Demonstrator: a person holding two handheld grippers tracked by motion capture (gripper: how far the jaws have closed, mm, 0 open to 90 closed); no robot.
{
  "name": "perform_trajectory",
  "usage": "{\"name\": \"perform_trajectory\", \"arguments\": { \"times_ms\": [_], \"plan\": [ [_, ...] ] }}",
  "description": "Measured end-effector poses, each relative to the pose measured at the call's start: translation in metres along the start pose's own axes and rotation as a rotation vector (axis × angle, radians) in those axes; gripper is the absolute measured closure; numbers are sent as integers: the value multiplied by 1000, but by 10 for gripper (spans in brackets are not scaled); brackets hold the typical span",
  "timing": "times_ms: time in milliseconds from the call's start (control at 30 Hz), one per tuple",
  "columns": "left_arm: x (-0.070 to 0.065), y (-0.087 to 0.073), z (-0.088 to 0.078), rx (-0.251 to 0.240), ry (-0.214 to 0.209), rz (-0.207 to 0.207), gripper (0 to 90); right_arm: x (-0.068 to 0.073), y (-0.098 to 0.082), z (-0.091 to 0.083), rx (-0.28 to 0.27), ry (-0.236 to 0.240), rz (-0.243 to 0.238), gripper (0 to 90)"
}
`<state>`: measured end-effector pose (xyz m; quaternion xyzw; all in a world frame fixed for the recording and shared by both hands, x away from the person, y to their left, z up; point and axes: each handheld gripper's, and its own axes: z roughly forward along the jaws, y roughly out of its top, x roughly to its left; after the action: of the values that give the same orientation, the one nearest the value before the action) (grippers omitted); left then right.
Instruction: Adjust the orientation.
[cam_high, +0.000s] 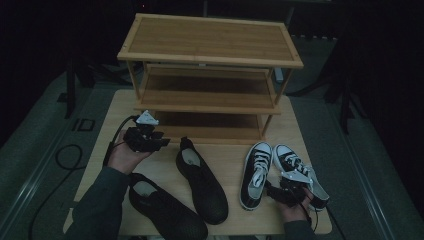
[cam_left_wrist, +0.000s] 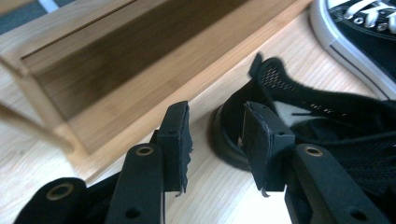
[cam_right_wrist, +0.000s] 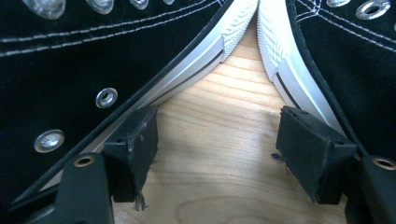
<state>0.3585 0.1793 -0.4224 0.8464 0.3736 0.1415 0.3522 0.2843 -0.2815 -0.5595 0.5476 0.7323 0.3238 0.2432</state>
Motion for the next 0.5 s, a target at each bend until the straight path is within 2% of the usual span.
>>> {"name": "perform_trajectory", "arguments": {
  "times_ms": [233, 500],
  "plan": [
    [-9, 17, 13, 23, -39, 49, 624, 0, 0, 0, 0, 0, 0, 291],
    [-12, 26, 32, 66, -70, 66, 610, 0, 0, 0, 0, 1, 0, 290]
  ]
}}
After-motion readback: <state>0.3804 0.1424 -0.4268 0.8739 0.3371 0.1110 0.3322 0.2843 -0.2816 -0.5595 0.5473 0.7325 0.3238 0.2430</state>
